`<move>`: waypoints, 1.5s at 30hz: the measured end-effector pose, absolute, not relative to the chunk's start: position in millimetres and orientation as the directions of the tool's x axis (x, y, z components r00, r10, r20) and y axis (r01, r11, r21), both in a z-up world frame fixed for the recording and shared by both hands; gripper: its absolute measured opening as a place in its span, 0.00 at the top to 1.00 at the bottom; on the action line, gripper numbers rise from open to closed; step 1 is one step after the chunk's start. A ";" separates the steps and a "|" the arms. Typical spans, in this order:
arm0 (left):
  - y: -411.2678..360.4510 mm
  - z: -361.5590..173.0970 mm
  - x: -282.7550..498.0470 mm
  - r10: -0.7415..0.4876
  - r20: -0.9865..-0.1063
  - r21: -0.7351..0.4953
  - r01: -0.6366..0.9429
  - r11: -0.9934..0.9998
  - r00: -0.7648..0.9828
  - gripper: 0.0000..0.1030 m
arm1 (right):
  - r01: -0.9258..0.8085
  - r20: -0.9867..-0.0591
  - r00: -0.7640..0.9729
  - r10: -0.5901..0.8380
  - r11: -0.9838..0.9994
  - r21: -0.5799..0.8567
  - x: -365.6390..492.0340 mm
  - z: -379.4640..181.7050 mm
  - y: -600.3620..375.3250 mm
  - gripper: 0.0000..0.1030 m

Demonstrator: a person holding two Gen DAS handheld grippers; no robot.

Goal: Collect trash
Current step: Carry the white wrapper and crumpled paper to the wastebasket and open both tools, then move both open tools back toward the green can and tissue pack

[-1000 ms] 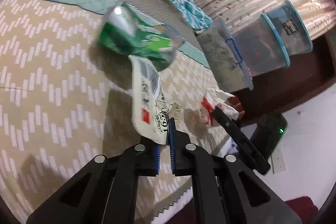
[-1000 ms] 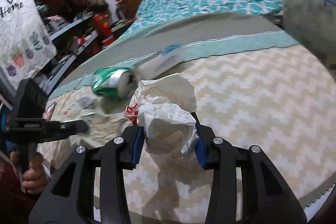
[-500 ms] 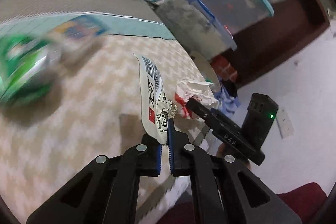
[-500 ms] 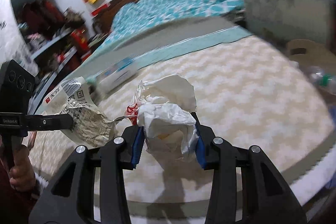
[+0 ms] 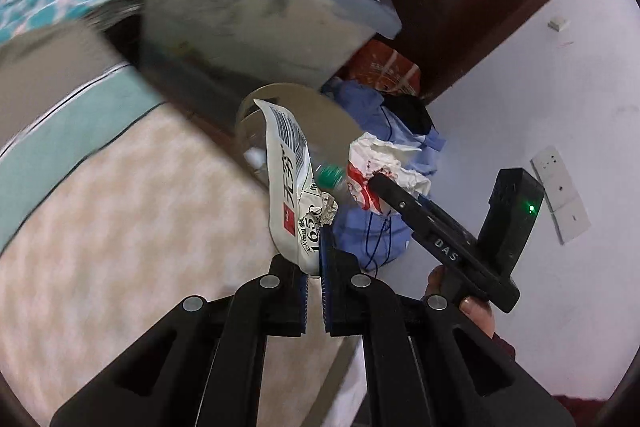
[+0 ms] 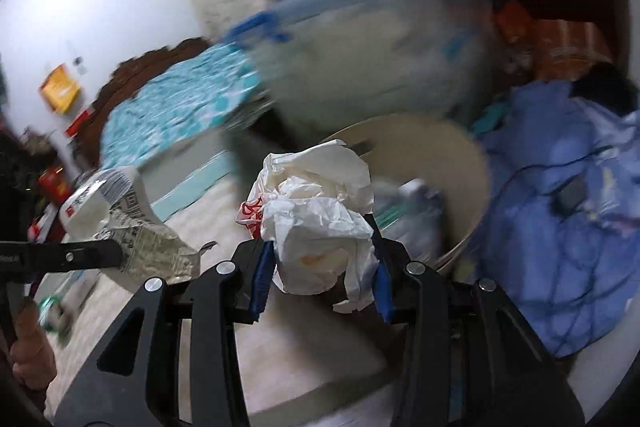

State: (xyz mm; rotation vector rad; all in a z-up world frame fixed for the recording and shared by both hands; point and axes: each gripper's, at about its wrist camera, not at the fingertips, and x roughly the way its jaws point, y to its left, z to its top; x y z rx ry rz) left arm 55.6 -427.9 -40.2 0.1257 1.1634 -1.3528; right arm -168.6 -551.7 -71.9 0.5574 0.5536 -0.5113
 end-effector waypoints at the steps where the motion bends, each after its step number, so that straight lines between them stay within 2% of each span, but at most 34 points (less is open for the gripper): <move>1: -448.2 -41.7 54.9 -0.676 -0.707 -0.518 0.803 0.293 -0.210 0.95 | 0.603 -0.614 0.725 -0.311 0.717 0.349 -167.7 -73.6 -569.6 0.57; 6: -520.0 -62.0 55.4 -0.621 -0.755 -0.474 0.830 0.294 -0.211 0.95 | 0.644 -0.667 0.684 -0.294 0.673 0.364 -148.0 -90.4 -627.4 0.53; 8: -542.6 -71.8 54.9 -0.593 -0.784 -0.433 0.846 0.310 -0.184 0.91 | 0.643 -0.690 0.673 -0.268 0.673 0.365 -135.9 -100.6 -638.9 0.45; 9: -552.8 -78.4 55.4 -0.572 -0.803 -0.410 0.853 0.324 -0.168 0.85 | 0.640 -0.697 0.669 -0.257 0.677 0.365 -134.8 -104.8 -639.6 0.35; 10: -557.4 -83.5 55.8 -0.555 -0.817 -0.394 0.855 0.339 -0.156 0.62 | 0.648 -0.708 0.656 -0.263 0.677 0.348 -130.6 -111.3 -642.8 0.29; 11: -560.3 -87.7 57.3 -0.545 -0.827 -0.377 0.853 0.360 -0.136 0.50 | 0.648 -0.708 0.656 -0.263 0.677 0.348 -130.6 -111.3 -642.8 0.28; 15: -548.5 -81.1 59.3 -0.579 -0.802 -0.416 0.832 0.368 -0.145 0.50 | 0.662 -0.679 0.665 -0.312 0.667 0.342 -134.7 -105.0 -637.0 0.28; 21: -485.7 -42.6 51.6 -0.646 -0.759 -0.395 0.843 0.365 -0.076 0.49 | 0.648 -0.603 0.718 -0.348 0.650 0.396 -154.9 -79.1 -609.1 0.28; 27: -388.3 -23.2 36.3 -0.662 -0.749 -0.346 0.848 0.402 0.008 0.46 | 0.511 -0.550 0.807 -0.217 0.724 0.464 -147.0 -57.6 -543.2 0.28; 36: -199.2 -19.9 51.6 -0.664 -0.737 -0.394 0.720 0.572 0.125 0.44 | 0.268 -0.581 0.806 0.111 0.807 0.526 -74.0 -68.6 -416.6 0.28; 38: -156.0 -22.9 54.9 -0.675 -0.725 -0.437 0.665 0.606 0.138 0.44 | 0.199 -0.587 0.787 0.190 0.822 0.534 -51.3 -69.9 -381.1 0.32; 43: -61.3 -42.1 58.9 -0.694 -0.698 -0.532 0.519 0.669 0.178 0.43 | -0.014 -0.594 0.733 0.332 0.880 0.475 0.7 -57.6 -289.4 0.59; 45: -26.9 -54.3 64.7 -0.711 -0.677 -0.594 0.428 0.681 0.191 0.40 | -0.069 -0.599 0.717 0.356 0.892 0.447 17.8 -52.7 -259.7 0.62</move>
